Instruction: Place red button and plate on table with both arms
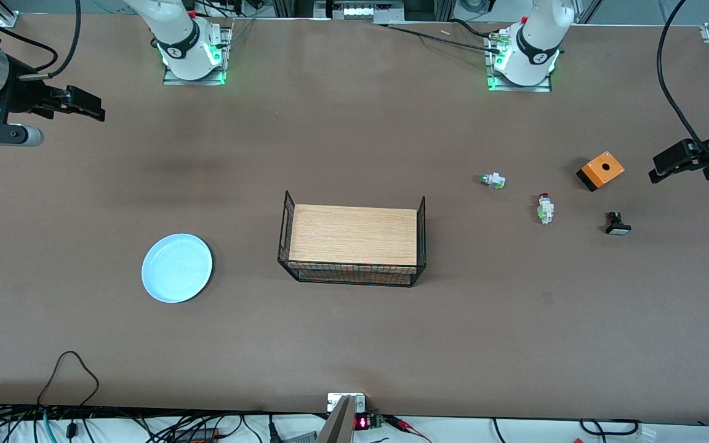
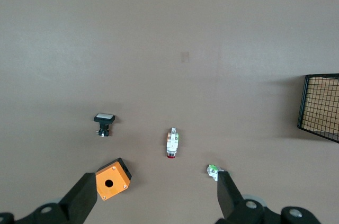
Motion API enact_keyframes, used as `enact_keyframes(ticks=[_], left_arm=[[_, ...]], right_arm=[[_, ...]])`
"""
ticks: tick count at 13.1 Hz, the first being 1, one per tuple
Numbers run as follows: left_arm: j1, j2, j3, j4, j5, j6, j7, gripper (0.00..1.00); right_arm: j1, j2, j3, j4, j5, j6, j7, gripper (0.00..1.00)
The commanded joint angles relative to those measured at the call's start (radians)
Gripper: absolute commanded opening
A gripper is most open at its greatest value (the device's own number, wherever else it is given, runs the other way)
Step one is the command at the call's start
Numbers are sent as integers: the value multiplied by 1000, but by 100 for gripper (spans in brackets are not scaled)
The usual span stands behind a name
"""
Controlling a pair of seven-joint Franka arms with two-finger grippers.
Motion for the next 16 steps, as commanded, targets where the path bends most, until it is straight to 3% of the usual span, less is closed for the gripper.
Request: enact_keyframes(ticks=[1,6,16], left_arm=[[4,-18,-3,-8,-18,-15,9,100],[4,-18,-3,-7,-17,-15,9,100],[-4,-18,-15,-3,-15,-15,7,100]], right_arm=[[-10,27,4,30,-17,-1,14,100],[-16,39,1,30,-42,154,8,100],[-16,55,1,32,-39,138,1,100]])
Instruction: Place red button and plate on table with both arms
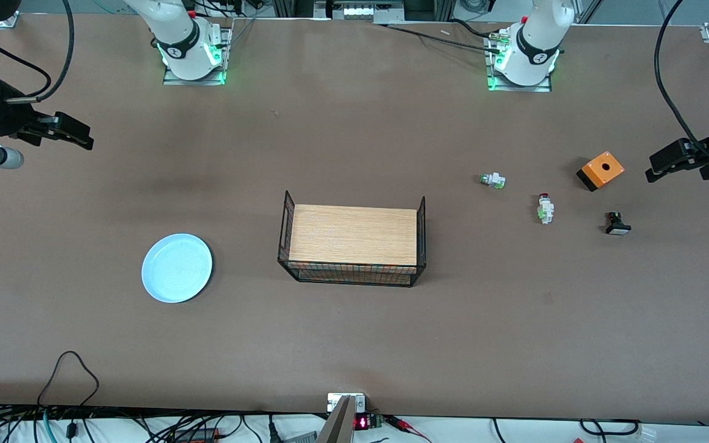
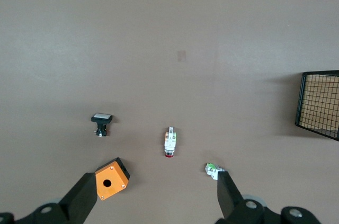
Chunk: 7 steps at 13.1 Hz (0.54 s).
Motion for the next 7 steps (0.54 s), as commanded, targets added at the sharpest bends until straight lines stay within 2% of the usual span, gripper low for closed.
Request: enact_keyframes(ticks=[1,7], left_arm=[[-2,-17,-1,-4,-15,-12,7,100],[6,-18,-24,-2,-14,-15,7,100]], right_arm=[[-6,19,6,22,-5,-8,1,100],[5,7,9,21,-11,-40,11,100]])
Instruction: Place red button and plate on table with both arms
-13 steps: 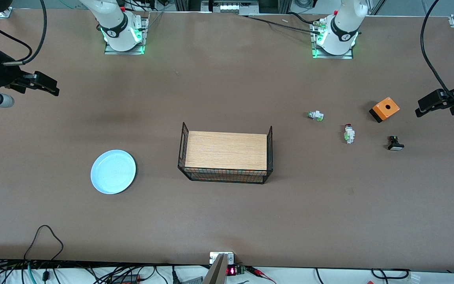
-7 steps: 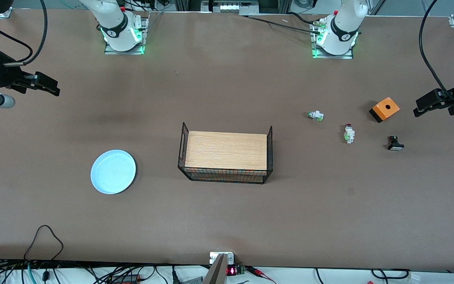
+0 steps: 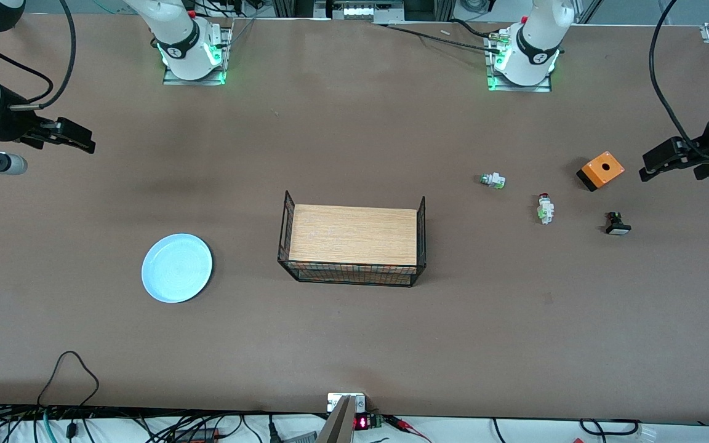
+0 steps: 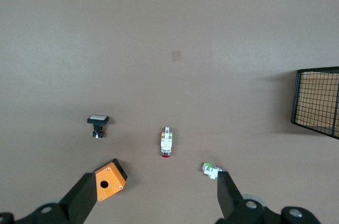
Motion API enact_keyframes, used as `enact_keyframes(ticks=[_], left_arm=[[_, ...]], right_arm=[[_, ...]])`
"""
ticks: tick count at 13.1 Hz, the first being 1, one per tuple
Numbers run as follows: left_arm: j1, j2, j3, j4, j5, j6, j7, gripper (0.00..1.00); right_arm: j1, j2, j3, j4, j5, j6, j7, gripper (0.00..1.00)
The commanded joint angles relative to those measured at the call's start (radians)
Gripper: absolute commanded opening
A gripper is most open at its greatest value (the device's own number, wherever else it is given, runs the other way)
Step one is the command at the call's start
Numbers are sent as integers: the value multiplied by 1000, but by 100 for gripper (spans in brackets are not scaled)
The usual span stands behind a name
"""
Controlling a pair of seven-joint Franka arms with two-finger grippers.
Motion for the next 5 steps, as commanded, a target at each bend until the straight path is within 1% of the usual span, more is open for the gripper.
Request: enact_keyframes(ticks=[1,5], left_arm=[[7,-17,-2,-2,-14,-14,8,100],[10,-16,-1,-2,-14,-13,8,100]], right_arm=[[10,-7,12,19,-11,-34,18,100],[7,-8,10,15,-5,-46,19,100]])
